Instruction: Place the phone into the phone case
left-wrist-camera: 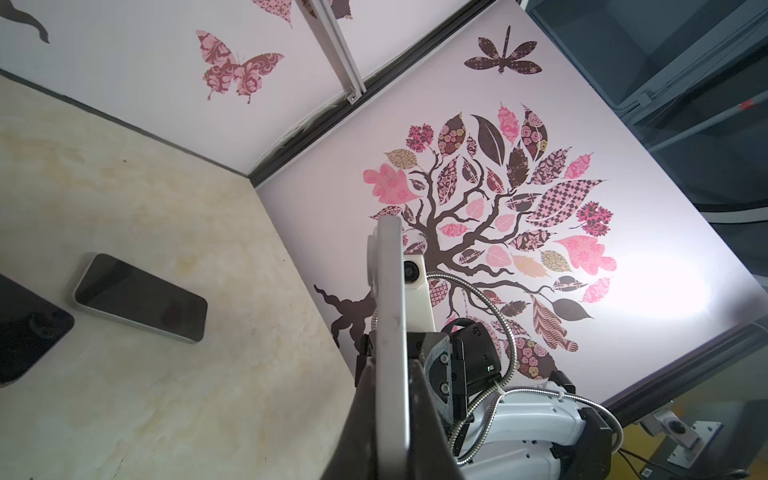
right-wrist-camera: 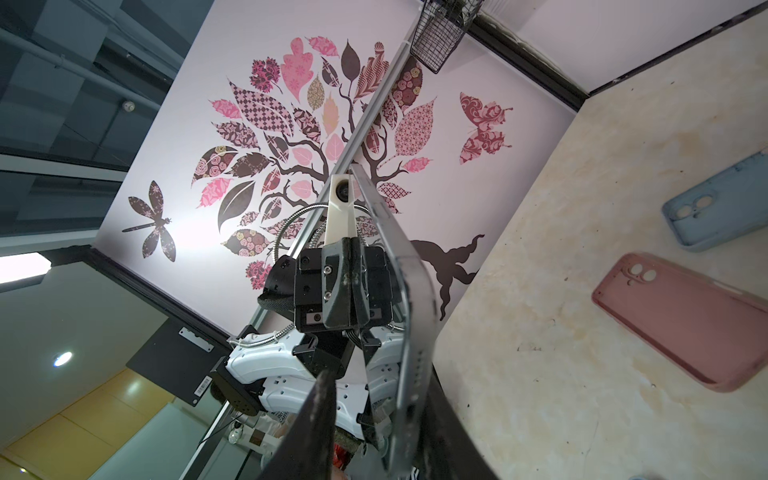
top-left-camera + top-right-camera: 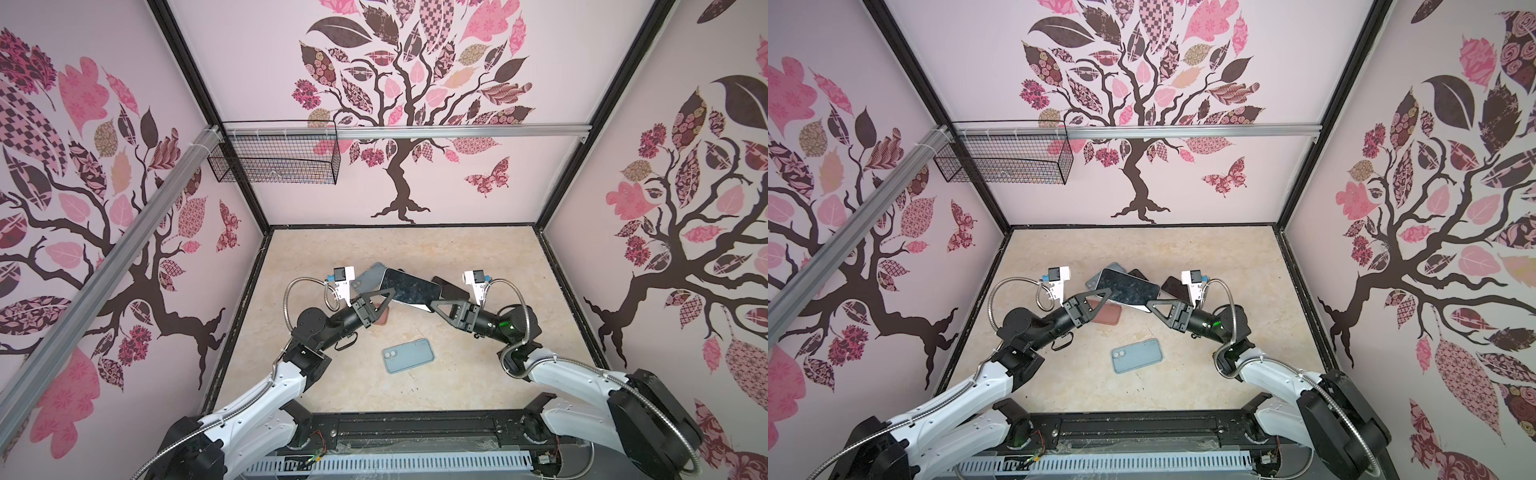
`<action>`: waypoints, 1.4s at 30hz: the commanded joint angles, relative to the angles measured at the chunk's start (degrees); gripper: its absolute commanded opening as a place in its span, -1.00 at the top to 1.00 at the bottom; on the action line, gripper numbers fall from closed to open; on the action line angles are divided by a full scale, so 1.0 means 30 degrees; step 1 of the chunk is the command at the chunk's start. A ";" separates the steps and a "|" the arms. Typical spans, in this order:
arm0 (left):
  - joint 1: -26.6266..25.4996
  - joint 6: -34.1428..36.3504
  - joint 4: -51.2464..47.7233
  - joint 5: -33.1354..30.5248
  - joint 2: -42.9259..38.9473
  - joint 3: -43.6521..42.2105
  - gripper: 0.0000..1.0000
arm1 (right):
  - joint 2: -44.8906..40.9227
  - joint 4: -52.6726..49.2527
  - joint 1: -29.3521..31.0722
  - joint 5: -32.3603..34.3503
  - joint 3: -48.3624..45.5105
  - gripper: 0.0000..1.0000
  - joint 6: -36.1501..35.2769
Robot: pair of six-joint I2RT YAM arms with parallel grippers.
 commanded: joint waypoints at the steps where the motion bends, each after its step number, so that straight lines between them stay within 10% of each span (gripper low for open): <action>1: 0.0035 -0.0857 0.3075 -0.0046 0.0177 -0.0647 1.00 | 0.0533 0.2564 -0.0036 -0.0292 0.1162 0.44 0.1180; 13: 0.0053 -0.0977 0.3225 0.0125 0.0421 -0.0682 0.97 | 0.0807 0.2961 -0.0028 -0.0287 0.1414 0.91 0.1435; 23: 0.0026 -0.0817 0.2405 -0.0721 -0.0619 -0.1900 -0.56 | -0.1900 -0.6319 -0.0035 0.0427 0.2899 1.00 -0.2667; 42: -0.0015 0.6337 -1.8565 -0.2746 -0.3955 0.1420 -0.80 | -0.3417 -2.7380 -0.0091 0.6858 0.7550 1.00 -1.2083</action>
